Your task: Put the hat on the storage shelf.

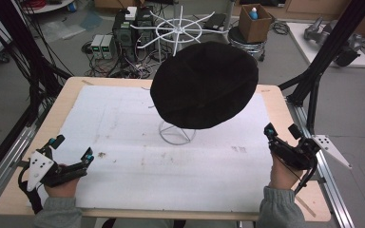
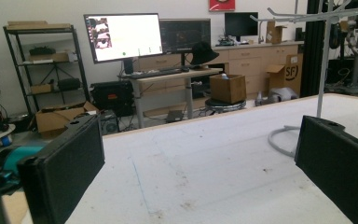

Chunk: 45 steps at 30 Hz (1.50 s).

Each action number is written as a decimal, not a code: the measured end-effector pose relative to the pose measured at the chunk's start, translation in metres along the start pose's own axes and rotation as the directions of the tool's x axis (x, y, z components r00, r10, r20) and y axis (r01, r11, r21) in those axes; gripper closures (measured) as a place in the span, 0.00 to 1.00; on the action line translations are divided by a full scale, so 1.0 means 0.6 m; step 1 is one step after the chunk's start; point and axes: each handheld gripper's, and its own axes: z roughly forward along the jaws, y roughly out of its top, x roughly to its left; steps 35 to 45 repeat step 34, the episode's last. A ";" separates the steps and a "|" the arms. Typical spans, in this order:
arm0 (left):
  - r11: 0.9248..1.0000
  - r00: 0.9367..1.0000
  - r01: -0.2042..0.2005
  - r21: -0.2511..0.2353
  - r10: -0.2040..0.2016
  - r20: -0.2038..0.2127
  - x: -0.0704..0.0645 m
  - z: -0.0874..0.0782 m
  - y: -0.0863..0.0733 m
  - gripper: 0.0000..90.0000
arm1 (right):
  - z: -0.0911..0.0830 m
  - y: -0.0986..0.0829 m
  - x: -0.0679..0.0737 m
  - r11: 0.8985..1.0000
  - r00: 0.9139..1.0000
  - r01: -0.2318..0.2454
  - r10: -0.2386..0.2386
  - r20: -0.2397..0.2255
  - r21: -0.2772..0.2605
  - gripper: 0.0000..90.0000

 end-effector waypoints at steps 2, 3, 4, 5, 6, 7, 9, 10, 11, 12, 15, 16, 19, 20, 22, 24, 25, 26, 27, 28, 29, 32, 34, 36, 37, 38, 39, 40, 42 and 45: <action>1.000 1.000 0.000 0.002 0.000 0.000 0.000 0.000 0.000 0.02 | 0.001 0.000 0.000 1.000 1.000 0.002 -0.002 0.000 -0.001 0.01; 1.000 1.000 0.001 0.002 -0.001 0.000 -0.001 0.000 0.000 0.02 | 0.001 -0.001 0.000 1.000 1.000 0.001 -0.001 0.001 0.001 0.01; 1.000 1.000 0.001 0.001 -0.001 0.000 -0.001 0.000 0.000 0.02 | 0.001 -0.001 -0.001 1.000 1.000 0.006 -0.006 0.001 0.000 0.01; 1.000 1.000 0.001 0.002 -0.001 0.001 -0.001 0.000 0.000 0.02 | 0.000 -0.001 0.000 1.000 1.000 0.002 -0.002 0.003 0.001 0.01; 1.000 1.000 0.001 0.002 -0.001 0.000 -0.001 0.000 0.000 0.02 | 0.000 -0.001 0.000 1.000 1.000 0.000 0.000 0.002 0.000 0.01; 1.000 1.000 0.002 0.000 -0.002 0.000 -0.001 0.000 0.000 0.02 | 0.000 -0.001 -0.001 1.000 1.000 0.004 -0.004 0.001 -0.001 0.01; 1.000 1.000 0.002 0.001 -0.002 0.000 -0.001 0.000 0.000 0.02 | 0.000 -0.001 0.000 1.000 1.000 0.004 -0.004 0.005 0.002 0.01; 1.000 1.000 0.002 0.003 -0.002 0.001 0.000 0.000 0.000 0.02 | 0.000 -0.001 -0.001 1.000 1.000 0.007 -0.007 0.005 0.004 0.01; 1.000 1.000 0.001 0.002 -0.001 0.000 0.000 0.000 0.000 0.02 | 0.000 -0.001 0.000 1.000 1.000 0.000 0.000 0.005 0.007 0.01; 1.000 1.000 0.003 0.001 -0.003 0.001 -0.001 0.000 0.000 0.02 | 0.001 -0.002 0.000 1.000 1.000 0.001 -0.001 0.004 0.005 0.01; 1.000 1.000 0.002 0.002 -0.002 0.002 -0.001 0.000 0.000 0.02 | 0.002 -0.003 0.000 1.000 1.000 0.004 -0.004 0.003 0.011 0.01; 1.000 1.000 0.001 0.003 -0.001 0.002 -0.001 0.000 0.000 0.02 | 0.002 -0.003 0.000 1.000 1.000 0.003 -0.003 0.005 0.012 0.01; 1.000 1.000 0.002 0.003 -0.002 0.002 -0.001 0.000 0.000 0.02 | 0.002 -0.003 -0.001 1.000 1.000 0.000 0.000 0.006 0.009 0.01; 1.000 1.000 0.002 0.001 -0.002 0.002 -0.001 0.000 0.000 0.02 | 0.002 -0.003 -0.001 1.000 1.000 0.000 0.000 0.008 0.010 0.01; 1.000 1.000 0.002 0.003 -0.002 0.002 0.000 0.000 0.000 0.02 | 0.002 -0.003 -0.001 1.000 1.000 -0.002 0.002 0.007 0.009 0.01; 1.000 1.000 0.002 0.004 -0.002 0.001 0.000 0.000 0.000 0.02 | 0.002 -0.003 -0.001 1.000 1.000 0.001 -0.001 0.010 0.015 0.01; 1.000 1.000 0.002 0.003 -0.002 0.001 0.000 0.000 0.000 0.02 | 0.002 -0.003 -0.001 1.000 1.000 0.001 -0.001 0.010 0.016 0.01; 1.000 1.000 0.002 0.002 -0.002 0.001 0.000 0.000 0.000 0.02 | 0.003 -0.004 -0.002 1.000 1.000 0.007 -0.007 0.011 0.013 0.01; 1.000 1.000 0.000 0.005 0.000 0.002 0.000 0.000 0.000 0.02 | 0.003 -0.004 -0.002 1.000 1.000 0.007 -0.007 0.010 0.011 0.01; 1.000 1.000 0.002 0.004 -0.002 0.002 0.000 0.000 0.000 0.02 | 0.003 -0.004 -0.002 1.000 1.000 0.006 -0.006 0.015 0.010 0.01; 1.000 1.000 0.001 0.004 -0.001 0.001 0.000 0.000 0.000 0.02 | 0.003 -0.004 -0.002 1.000 1.000 0.009 -0.009 0.014 0.011 0.01; 1.000 1.000 0.003 0.004 -0.003 -0.002 0.000 0.000 0.000 0.02 | 0.003 -0.004 -0.003 1.000 1.000 0.007 -0.007 0.017 0.013 0.01; 1.000 1.000 0.002 0.005 -0.002 0.000 0.000 0.001 0.000 0.02 | 0.003 -0.004 -0.002 1.000 1.000 0.007 -0.008 0.018 0.009 0.01; 1.000 1.000 0.002 0.005 -0.002 0.000 0.000 0.001 0.000 0.02 | 0.003 -0.004 -0.002 1.000 1.000 0.007 -0.008 0.018 0.009 0.01; 1.000 1.000 0.002 0.005 -0.002 0.000 0.000 0.001 0.000 0.02 | 0.003 -0.004 -0.002 1.000 1.000 0.007 -0.008 0.018 0.009 0.01; 1.000 1.000 0.002 0.005 -0.002 0.000 0.000 0.001 0.000 0.02 | 0.003 -0.004 -0.002 1.000 1.000 0.007 -0.008 0.018 0.009 0.01; 1.000 1.000 0.002 0.005 -0.002 0.000 0.000 0.001 0.000 0.02 | 0.003 -0.004 -0.002 1.000 1.000 0.007 -0.008 0.018 0.009 0.01; 1.000 1.000 0.002 0.005 -0.002 0.000 0.000 0.001 0.000 0.02 | 0.003 -0.004 -0.002 1.000 1.000 0.007 -0.008 0.018 0.009 0.01; 1.000 1.000 0.002 0.005 -0.002 0.000 0.000 0.001 0.000 0.02 | 0.003 -0.004 -0.002 1.000 1.000 0.007 -0.008 0.018 0.009 0.01; 1.000 1.000 0.002 0.005 -0.002 0.000 0.000 0.001 0.000 0.02 | 0.003 -0.004 -0.002 1.000 1.000 0.007 -0.008 0.018 0.009 0.01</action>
